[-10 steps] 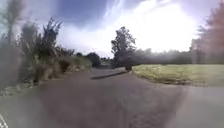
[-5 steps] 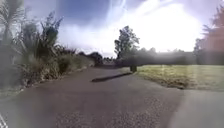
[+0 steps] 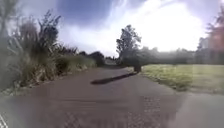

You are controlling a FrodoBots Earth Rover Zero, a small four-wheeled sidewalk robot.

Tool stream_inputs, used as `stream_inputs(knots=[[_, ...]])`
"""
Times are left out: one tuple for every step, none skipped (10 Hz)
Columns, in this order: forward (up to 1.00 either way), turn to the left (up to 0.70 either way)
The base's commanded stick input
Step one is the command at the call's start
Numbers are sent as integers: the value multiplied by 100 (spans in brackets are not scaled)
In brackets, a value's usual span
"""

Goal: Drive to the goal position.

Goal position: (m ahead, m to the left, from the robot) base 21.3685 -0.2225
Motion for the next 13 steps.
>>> stream_inputs(knots=[[85, 0], [85, 0], [85, -24], [85, -28], [85, -32], [85, 0], [85, 0], [85, 0], [85, 0], [85, 0], [85, 0], [85, 0], [85, 0]])
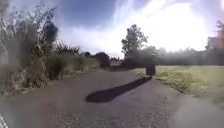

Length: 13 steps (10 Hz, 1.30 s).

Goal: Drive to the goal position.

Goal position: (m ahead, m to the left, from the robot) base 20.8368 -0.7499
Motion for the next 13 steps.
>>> stream_inputs(knots=[[85, 0], [85, 0], [85, 0], [85, 0], [85, 0], [85, 0], [85, 0], [85, 0], [85, 0], [85, 0], [85, 0], [85, 0], [85, 0]])
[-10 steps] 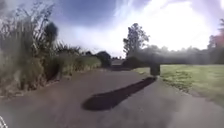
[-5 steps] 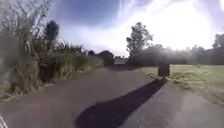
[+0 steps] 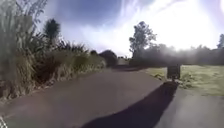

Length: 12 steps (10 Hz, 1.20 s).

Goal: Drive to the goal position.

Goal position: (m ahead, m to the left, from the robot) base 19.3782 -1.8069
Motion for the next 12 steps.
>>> stream_inputs(knots=[[85, 0], [85, 0], [85, 0], [85, 0], [85, 0], [85, 0], [85, 0], [85, 0], [85, 0], [85, 0], [85, 0], [85, 0]])
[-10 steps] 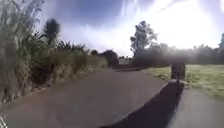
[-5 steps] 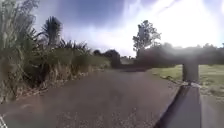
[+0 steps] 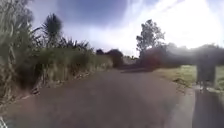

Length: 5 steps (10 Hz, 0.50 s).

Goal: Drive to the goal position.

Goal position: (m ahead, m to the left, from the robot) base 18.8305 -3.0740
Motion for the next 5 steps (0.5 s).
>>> stream_inputs(knots=[[85, 0], [85, 0], [85, 0], [85, 0], [85, 0]])
